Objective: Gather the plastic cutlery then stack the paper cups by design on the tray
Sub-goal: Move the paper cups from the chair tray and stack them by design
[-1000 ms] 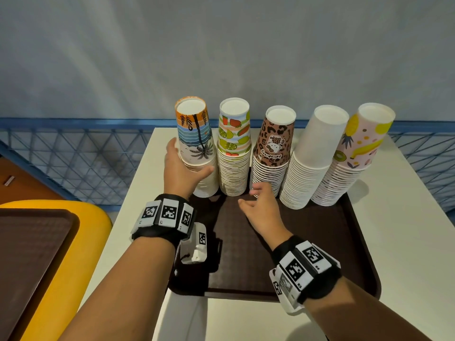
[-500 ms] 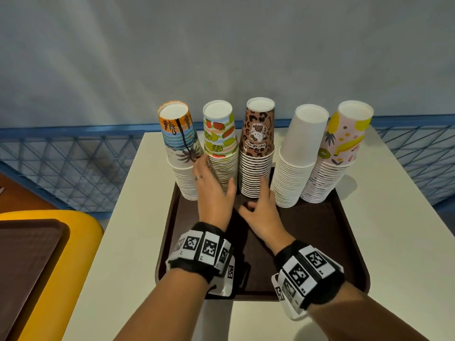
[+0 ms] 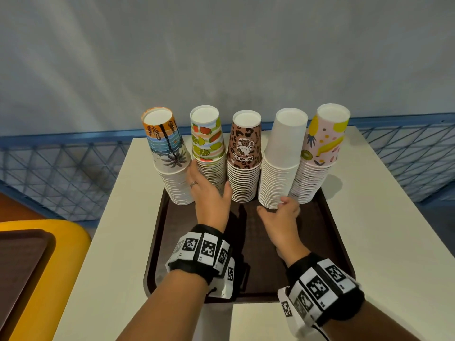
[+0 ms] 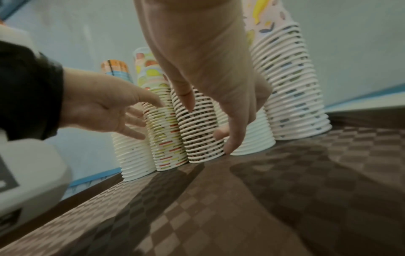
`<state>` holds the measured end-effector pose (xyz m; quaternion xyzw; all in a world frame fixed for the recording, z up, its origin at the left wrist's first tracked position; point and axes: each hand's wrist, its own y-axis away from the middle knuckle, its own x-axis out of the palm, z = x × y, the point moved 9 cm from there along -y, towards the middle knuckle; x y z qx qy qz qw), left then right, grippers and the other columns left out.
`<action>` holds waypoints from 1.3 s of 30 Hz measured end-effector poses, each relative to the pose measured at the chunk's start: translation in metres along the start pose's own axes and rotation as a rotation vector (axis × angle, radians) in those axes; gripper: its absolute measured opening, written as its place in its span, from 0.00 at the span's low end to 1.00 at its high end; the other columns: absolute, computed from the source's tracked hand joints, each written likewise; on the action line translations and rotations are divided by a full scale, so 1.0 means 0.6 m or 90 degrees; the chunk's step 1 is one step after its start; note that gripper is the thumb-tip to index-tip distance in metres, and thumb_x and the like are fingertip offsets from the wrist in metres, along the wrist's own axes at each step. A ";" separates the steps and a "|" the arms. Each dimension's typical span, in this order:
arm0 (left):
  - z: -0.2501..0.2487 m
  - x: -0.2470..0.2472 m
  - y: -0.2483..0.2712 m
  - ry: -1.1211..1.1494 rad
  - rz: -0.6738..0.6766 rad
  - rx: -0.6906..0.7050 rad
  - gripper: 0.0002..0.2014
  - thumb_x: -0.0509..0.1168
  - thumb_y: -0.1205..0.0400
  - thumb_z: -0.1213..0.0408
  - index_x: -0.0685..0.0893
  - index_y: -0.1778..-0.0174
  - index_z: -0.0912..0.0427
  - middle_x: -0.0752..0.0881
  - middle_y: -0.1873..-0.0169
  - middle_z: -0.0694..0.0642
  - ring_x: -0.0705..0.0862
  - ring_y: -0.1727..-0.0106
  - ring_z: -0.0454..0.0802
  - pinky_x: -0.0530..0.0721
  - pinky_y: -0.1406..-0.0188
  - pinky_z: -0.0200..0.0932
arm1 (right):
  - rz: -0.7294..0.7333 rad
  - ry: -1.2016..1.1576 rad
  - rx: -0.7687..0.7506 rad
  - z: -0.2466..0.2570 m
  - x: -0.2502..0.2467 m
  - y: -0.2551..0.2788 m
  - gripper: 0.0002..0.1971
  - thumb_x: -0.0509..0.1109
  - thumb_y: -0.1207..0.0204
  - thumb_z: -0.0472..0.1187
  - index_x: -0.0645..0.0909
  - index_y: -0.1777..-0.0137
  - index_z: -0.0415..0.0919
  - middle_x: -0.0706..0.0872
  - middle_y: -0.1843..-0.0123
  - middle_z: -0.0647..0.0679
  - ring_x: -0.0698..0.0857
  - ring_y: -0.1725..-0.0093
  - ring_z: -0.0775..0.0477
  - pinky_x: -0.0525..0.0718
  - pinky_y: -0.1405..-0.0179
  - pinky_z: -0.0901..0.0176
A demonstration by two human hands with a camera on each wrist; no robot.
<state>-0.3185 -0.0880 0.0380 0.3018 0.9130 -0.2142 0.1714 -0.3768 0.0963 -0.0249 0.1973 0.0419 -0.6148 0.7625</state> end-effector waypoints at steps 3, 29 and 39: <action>0.001 0.003 0.001 0.007 -0.005 -0.003 0.42 0.71 0.27 0.70 0.53 0.22 0.66 0.61 0.23 0.66 0.61 0.21 0.58 0.55 0.27 0.34 | -0.001 -0.023 0.015 -0.002 -0.004 -0.012 0.34 0.72 0.28 0.32 0.56 0.27 0.34 0.58 0.25 0.36 0.79 0.48 0.54 0.73 0.48 0.66; 0.011 0.032 0.024 0.013 0.020 -0.062 0.48 0.72 0.28 0.71 0.45 0.20 0.66 0.49 0.20 0.68 0.51 0.17 0.61 0.54 0.23 0.45 | -0.017 -0.046 0.062 -0.019 -0.065 -0.056 0.41 0.70 0.26 0.36 0.47 0.20 0.40 0.56 0.19 0.39 0.67 0.26 0.40 0.71 0.29 0.53; 0.007 0.020 0.041 0.002 0.060 -0.089 0.46 0.70 0.25 0.69 0.45 0.20 0.66 0.50 0.20 0.67 0.53 0.18 0.59 0.52 0.27 0.37 | 0.017 0.032 0.051 -0.007 -0.076 -0.033 0.41 0.69 0.25 0.36 0.45 0.19 0.43 0.55 0.19 0.37 0.66 0.24 0.39 0.69 0.35 0.57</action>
